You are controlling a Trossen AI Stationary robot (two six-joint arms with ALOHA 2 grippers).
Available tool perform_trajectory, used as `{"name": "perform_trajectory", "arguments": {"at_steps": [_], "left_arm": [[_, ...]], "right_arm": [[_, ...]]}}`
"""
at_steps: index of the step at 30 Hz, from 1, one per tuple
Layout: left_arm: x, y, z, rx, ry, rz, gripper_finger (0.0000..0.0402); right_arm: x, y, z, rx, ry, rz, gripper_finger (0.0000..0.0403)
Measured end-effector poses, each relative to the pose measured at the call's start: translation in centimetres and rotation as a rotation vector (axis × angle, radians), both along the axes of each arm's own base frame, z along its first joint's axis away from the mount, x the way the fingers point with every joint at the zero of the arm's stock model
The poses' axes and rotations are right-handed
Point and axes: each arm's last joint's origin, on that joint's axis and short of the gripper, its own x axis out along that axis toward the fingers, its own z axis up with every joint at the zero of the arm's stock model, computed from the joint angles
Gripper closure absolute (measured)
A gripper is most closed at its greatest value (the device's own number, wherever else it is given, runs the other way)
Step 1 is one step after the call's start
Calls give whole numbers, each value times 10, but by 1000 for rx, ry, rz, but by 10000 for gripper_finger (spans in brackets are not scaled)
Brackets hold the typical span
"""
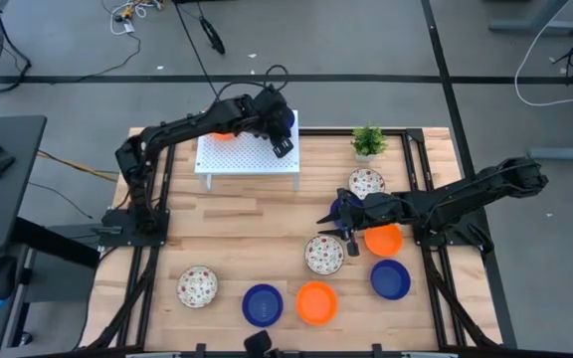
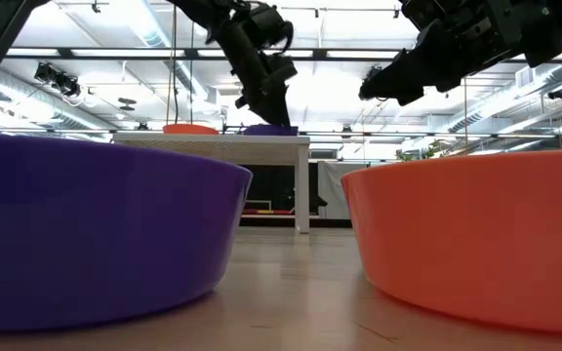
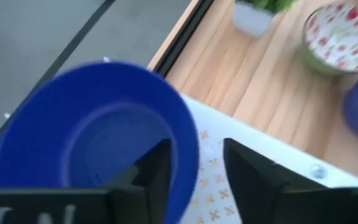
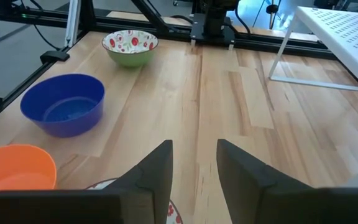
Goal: Pick & Place Mini bowls
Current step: Put the red pattern bowl on the shelf
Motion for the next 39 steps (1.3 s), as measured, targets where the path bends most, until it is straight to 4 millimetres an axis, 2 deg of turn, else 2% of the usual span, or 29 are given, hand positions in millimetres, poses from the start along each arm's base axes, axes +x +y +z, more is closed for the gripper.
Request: {"name": "perform_trajectory", "arguments": {"at_steps": [5,9,13,17,23,30,34,39], "left_arm": [[-12,-13,27,22,-57,-15,200],[-29,-35,53,19,-94,-34,188],[-43,-71,70,-39,-79,-121,192],[-55,-119,73,-120,32,-205,205],[-68,-197,58,-218,282,-210,219],[-81,-282,38,-171,384,-178,223],[-97,-320,5,-154,441,-162,223],[-124,-351,-44,-232,547,-78,222]], "right_arm": [[0,0,0,0,0,0,273],[0,0,0,0,0,0,273],[0,0,0,0,1,0,273],[0,0,0,0,1,0,273],[0,0,0,2,0,0,273],[0,0,0,18,6,-7,273],[0,0,-1,17,8,-7,273],[0,0,0,0,-3,0,273]]}}
